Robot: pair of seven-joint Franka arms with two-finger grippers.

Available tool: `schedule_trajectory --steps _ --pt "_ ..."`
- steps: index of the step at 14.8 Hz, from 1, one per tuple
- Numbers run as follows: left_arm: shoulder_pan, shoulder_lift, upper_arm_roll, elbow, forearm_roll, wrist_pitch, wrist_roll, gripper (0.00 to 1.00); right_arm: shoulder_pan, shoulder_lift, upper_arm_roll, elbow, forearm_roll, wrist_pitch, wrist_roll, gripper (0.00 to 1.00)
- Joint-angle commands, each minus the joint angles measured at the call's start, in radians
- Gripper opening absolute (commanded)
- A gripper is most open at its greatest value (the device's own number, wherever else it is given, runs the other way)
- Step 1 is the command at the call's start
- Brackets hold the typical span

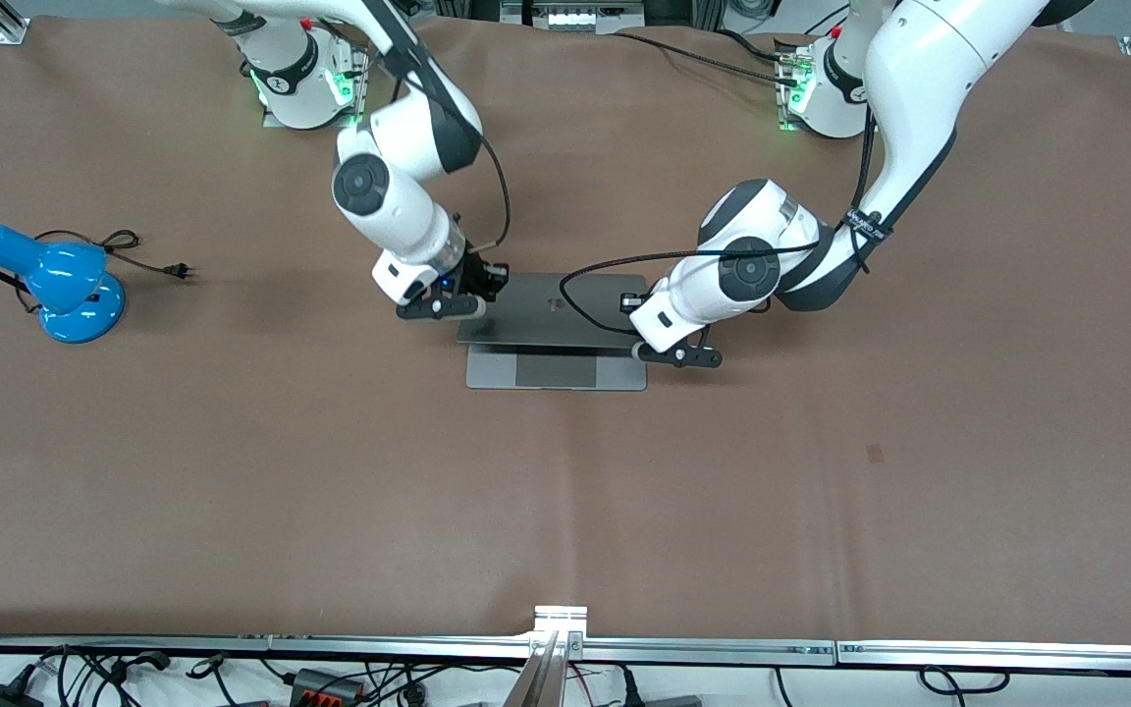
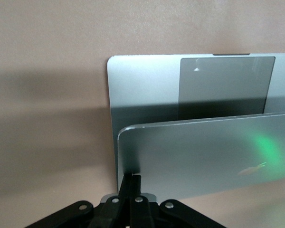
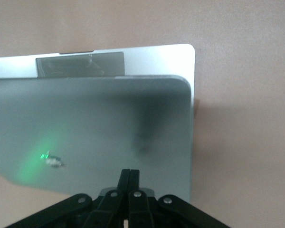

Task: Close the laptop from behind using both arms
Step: 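Push the screen down with both grippers until the lid shuts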

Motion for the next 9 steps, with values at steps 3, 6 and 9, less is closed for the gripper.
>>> schedule_trajectory --steps 3,6,9 --pt "-0.028 0.061 0.026 0.035 0.062 0.046 -0.021 0.00 -0.005 0.135 -0.014 0.119 0.004 0.003 0.003 0.00" --pt "-0.059 0.096 0.055 0.036 0.105 0.079 -0.035 0.00 -0.005 0.186 -0.020 0.158 0.004 0.003 0.004 0.00" --pt "-0.152 0.113 0.139 0.035 0.116 0.152 -0.063 0.00 -0.003 0.218 -0.025 0.179 0.004 0.003 0.003 0.00"
